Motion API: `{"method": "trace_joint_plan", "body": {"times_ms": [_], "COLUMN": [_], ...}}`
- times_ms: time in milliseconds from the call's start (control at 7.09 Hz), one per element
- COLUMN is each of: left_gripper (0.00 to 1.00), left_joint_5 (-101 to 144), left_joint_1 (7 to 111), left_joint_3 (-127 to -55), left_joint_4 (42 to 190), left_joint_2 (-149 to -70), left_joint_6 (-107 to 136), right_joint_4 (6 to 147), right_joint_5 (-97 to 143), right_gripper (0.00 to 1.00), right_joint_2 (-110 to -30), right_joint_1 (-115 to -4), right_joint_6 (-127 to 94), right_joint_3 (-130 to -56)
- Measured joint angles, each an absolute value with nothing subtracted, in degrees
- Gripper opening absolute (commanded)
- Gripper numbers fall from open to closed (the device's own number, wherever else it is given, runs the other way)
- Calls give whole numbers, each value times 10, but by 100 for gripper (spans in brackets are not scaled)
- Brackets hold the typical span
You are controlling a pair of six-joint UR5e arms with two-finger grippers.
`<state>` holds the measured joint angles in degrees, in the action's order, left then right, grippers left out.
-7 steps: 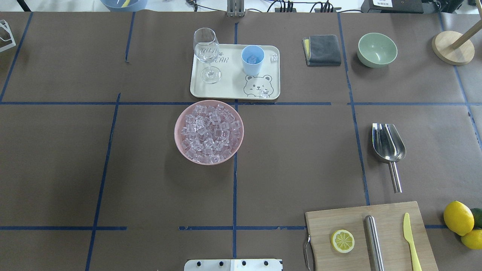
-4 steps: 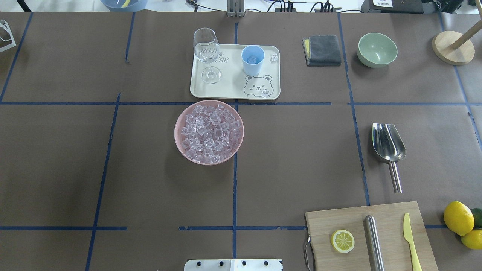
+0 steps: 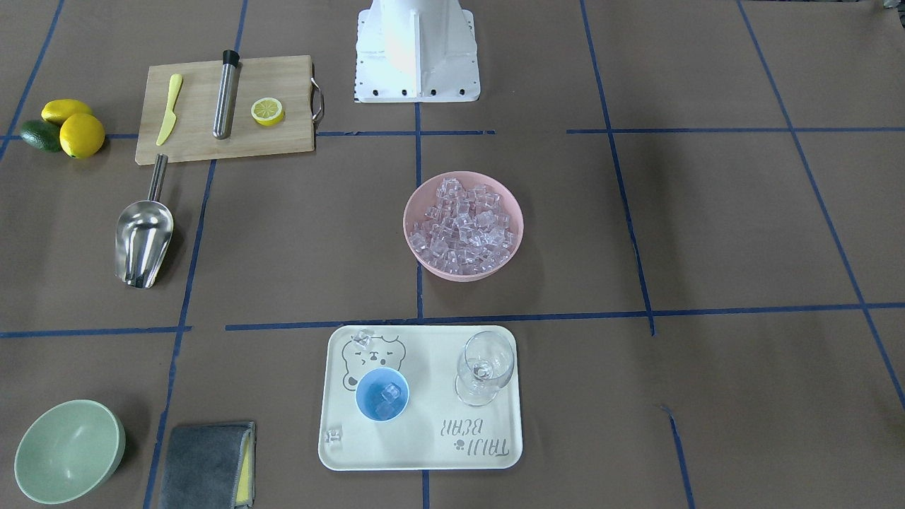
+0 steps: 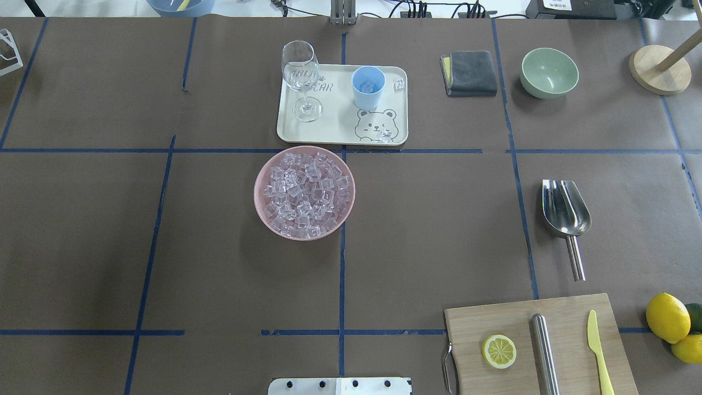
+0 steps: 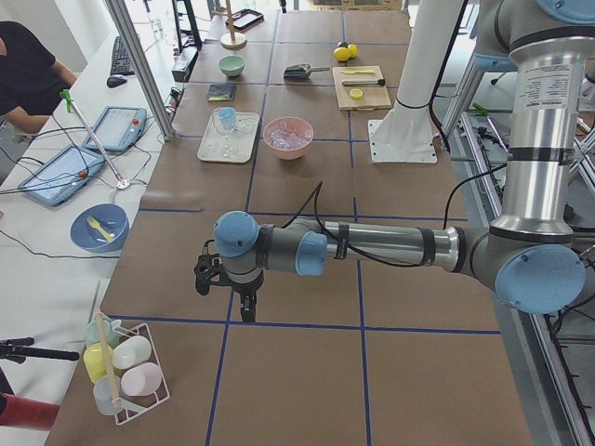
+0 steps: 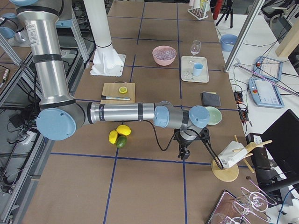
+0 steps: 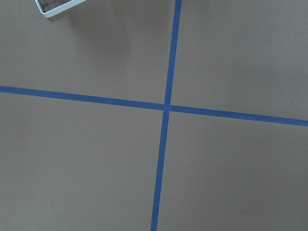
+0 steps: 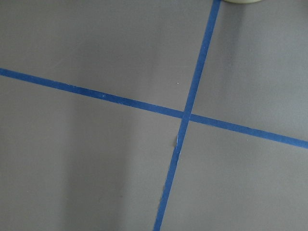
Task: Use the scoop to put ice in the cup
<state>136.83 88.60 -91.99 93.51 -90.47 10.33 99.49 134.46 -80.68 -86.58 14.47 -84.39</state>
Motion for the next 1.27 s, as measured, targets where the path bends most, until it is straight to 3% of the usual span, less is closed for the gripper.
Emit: {"method": "trace_joint_plan", "body": {"times_ms": [705, 1269], "left_gripper": [100, 100], "left_joint_5": [1364, 1365], "left_joint_1": [891, 890], "left_joint_3": [-951, -949], "left_joint_4": [916, 872], "left_joint_2": [-862, -877], "left_joint_6": [-1, -10], "right_joint_4": [995, 995], "right_joint_5": [1351, 1352], "right_gripper": [100, 100], "right_joint_2": [-807, -809], "right_joint_1": [-866, -866], "right_joint_6": [145, 145], "right_joint_3": [-844, -846]}}
